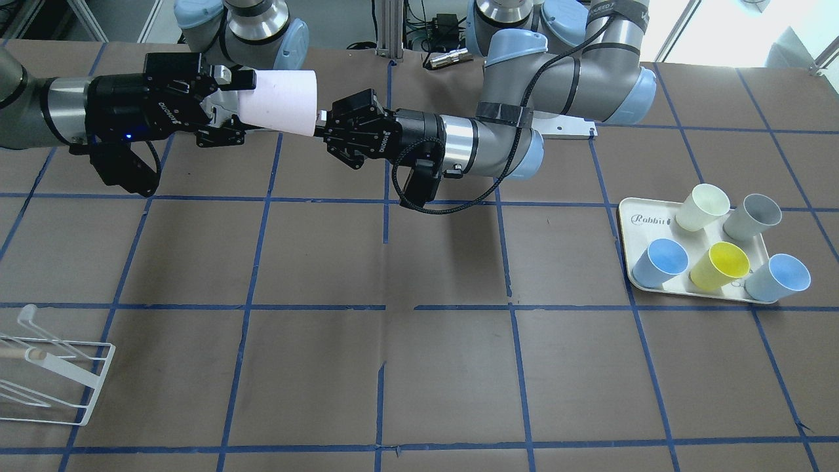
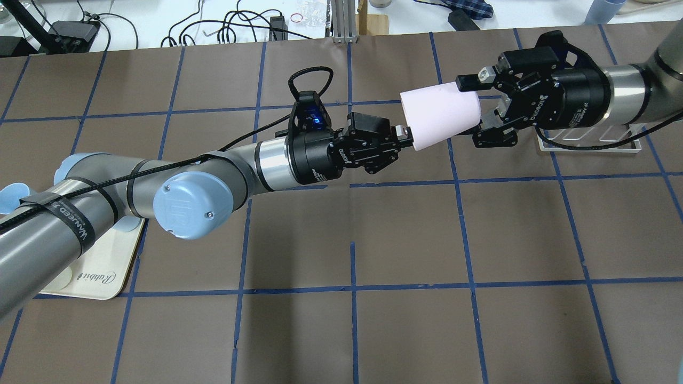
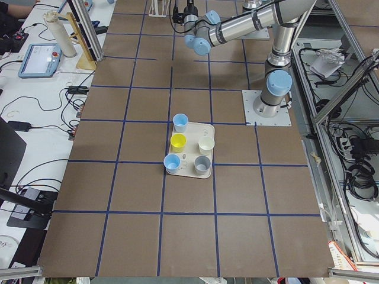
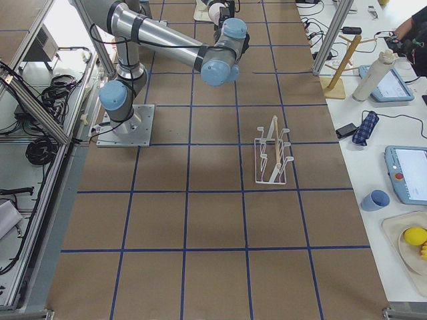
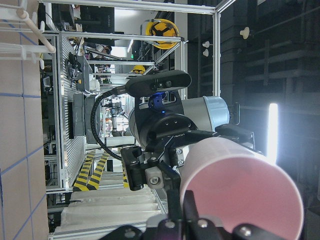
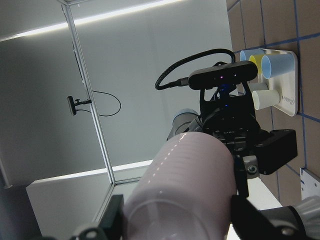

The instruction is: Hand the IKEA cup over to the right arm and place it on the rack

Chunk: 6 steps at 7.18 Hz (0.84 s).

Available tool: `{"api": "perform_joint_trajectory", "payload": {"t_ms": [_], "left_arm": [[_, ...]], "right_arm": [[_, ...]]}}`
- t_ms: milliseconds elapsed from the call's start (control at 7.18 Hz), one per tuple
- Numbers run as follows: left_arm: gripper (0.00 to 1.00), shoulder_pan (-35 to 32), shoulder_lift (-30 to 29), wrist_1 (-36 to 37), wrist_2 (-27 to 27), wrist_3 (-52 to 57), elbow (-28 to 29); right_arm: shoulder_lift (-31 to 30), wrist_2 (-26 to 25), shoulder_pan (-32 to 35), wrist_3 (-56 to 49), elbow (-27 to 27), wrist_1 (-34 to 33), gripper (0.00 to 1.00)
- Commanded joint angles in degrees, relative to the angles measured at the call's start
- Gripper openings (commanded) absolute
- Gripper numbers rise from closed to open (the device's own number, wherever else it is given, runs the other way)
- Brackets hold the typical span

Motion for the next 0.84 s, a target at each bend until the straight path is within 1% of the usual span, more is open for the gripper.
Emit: {"api": "perform_joint_trajectory", "payload": {"t_ms": [0, 278, 418, 557, 696], "left_arm": [[0.81, 0.1, 0.2, 0.0, 0.0, 0.0, 0.0], [0.85, 0.7, 0.7, 0.0, 0.1, 0.0, 0.0], [0.85, 0.8, 0.9, -0.1, 0.3, 0.0, 0.1], [0.89, 2.4, 0.9, -0.2, 0.7, 0.1, 0.1], [0.93, 5.1, 1.7, -0.5, 2.7, -1.8, 0.0]], "right_arm": [[0.0, 0.0, -0.1, 0.0, -0.2, -0.1, 0.69], [-0.1, -0.1, -0.1, 0.0, -0.3, -0.1, 0.66], [-0.1, -0.1, -0.1, 0.0, -0.4, -0.1, 0.59], [-0.2, -0.2, -0.1, 0.0, -0.5, -0.3, 0.51], [-0.4, -0.5, -0.1, 0.0, -0.6, -1.7, 0.51]]}}
